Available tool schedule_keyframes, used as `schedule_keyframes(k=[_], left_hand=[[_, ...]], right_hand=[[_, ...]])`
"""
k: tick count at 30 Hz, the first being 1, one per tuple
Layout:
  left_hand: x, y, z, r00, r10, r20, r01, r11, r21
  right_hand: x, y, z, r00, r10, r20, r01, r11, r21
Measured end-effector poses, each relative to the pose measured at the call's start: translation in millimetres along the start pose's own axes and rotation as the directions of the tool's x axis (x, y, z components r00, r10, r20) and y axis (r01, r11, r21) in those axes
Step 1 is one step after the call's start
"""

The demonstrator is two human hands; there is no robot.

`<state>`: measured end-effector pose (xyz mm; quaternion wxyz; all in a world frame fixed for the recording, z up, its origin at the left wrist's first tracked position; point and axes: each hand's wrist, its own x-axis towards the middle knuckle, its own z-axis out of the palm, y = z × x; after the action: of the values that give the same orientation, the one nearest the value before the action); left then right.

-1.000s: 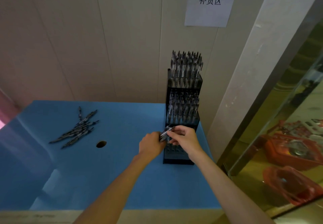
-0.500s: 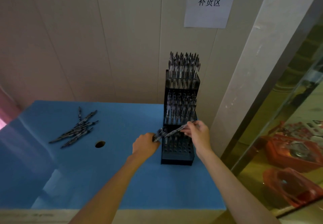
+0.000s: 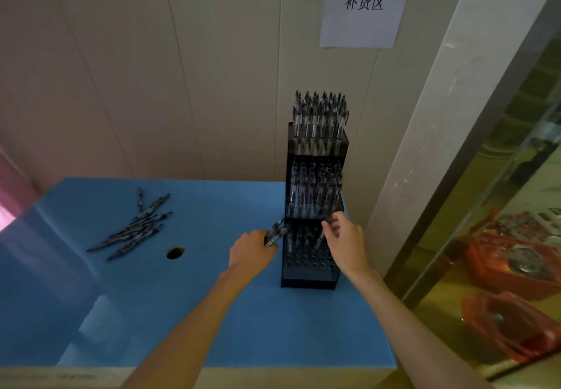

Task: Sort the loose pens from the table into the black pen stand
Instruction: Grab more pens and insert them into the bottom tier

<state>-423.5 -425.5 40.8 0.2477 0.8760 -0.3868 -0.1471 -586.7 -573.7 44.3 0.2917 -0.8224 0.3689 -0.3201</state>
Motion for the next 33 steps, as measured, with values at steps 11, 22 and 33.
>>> schedule_keyframes(k=[11,22,33], left_hand=[[2,0,-1,0.999,0.032,-0.014,-0.032,0.999,0.005],[1,0,2,0.999,0.037,-0.002,-0.037,0.999,-0.01],[-4,15,5,0.997,0.076,-0.007,-0.077,0.997,-0.02]], right_hand=[[2,7,15,0.997,0.019,0.081,-0.013,0.998,-0.066],[-6,17,28,0.987,0.083,0.14,-0.062,0.988,-0.144],[-19,-25,8,0.879,0.233,0.417,-0.399,0.839,0.37]])
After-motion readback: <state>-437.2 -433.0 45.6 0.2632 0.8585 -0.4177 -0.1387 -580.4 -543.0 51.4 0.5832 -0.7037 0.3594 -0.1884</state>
